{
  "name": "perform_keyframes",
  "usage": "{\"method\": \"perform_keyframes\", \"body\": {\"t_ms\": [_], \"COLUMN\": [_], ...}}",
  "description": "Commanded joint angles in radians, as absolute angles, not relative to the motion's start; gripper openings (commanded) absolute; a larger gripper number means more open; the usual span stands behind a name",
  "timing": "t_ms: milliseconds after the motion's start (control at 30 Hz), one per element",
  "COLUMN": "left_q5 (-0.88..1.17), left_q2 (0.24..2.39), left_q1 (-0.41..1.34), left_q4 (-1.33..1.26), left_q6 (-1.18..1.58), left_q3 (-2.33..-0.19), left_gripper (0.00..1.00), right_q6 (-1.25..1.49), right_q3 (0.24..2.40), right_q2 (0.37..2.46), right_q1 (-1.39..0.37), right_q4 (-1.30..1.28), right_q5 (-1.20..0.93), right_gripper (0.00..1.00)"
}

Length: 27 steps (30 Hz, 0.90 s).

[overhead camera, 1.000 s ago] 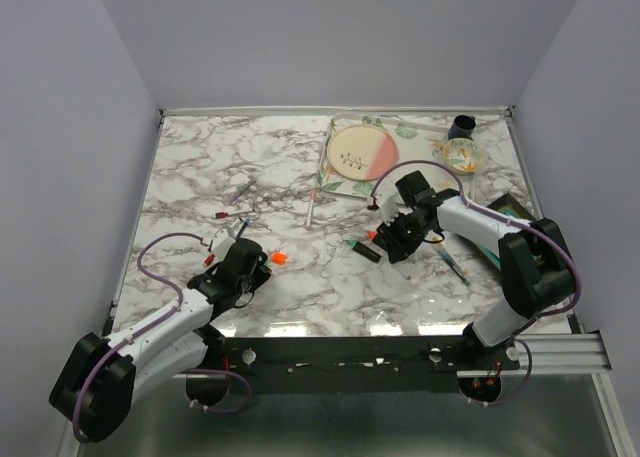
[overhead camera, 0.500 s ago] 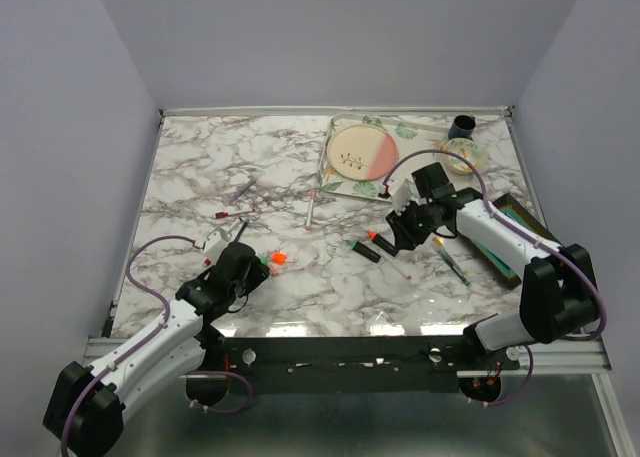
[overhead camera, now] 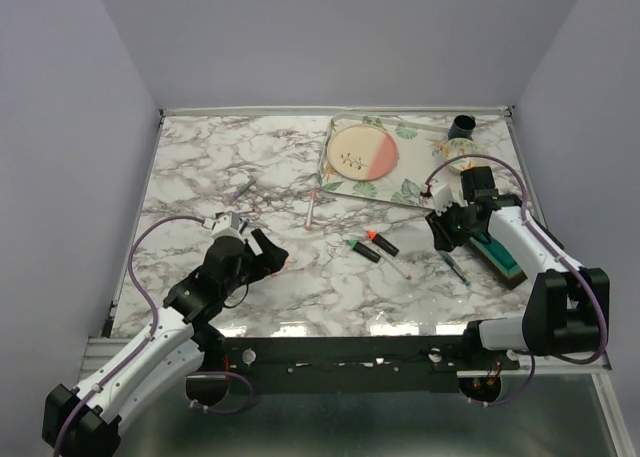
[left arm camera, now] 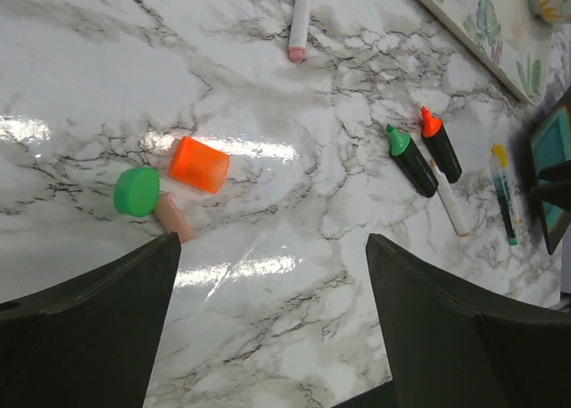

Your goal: Open the pen caps

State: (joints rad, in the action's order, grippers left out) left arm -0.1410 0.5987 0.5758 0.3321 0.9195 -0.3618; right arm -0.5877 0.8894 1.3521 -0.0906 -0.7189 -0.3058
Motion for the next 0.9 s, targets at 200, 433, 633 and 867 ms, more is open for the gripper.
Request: {"method": "perform_keyframes", "body": {"t_ms": [200, 433, 633, 867], "left_q5": [-0.008, -0.002, -0.002, -0.002], "left_q2": [0.565, 0.554, 0.551, 0.555], "left_q1": [0.571, 0.571, 0.571, 0.571], "left_q4": [0.221, 0.213, 0.212, 0.21], "left_q6": [0.831, 0.831, 0.83, 0.83], "left_q3": [-0.304, -0.301, -0.299, -0.299], "left_gripper": [0.94, 0.94, 0.94, 0.94], "right_q6": [-0.647, -0.637, -0.635, -0.641], "right_q3": [0.804, 0.793, 0.769, 0.767], "right_q2": [1.356, 1.379, 1.411, 1.419], "right_q1": [-0.074, -0.074, -0.074, -0.074], "right_q4": [-0.793, -0.782, -0.738, -0.724], "right_q5": [-0.261, -0.21, -0.161, -0.146], "right_gripper": [0.24, 0.24, 0.28, 0.3]}}
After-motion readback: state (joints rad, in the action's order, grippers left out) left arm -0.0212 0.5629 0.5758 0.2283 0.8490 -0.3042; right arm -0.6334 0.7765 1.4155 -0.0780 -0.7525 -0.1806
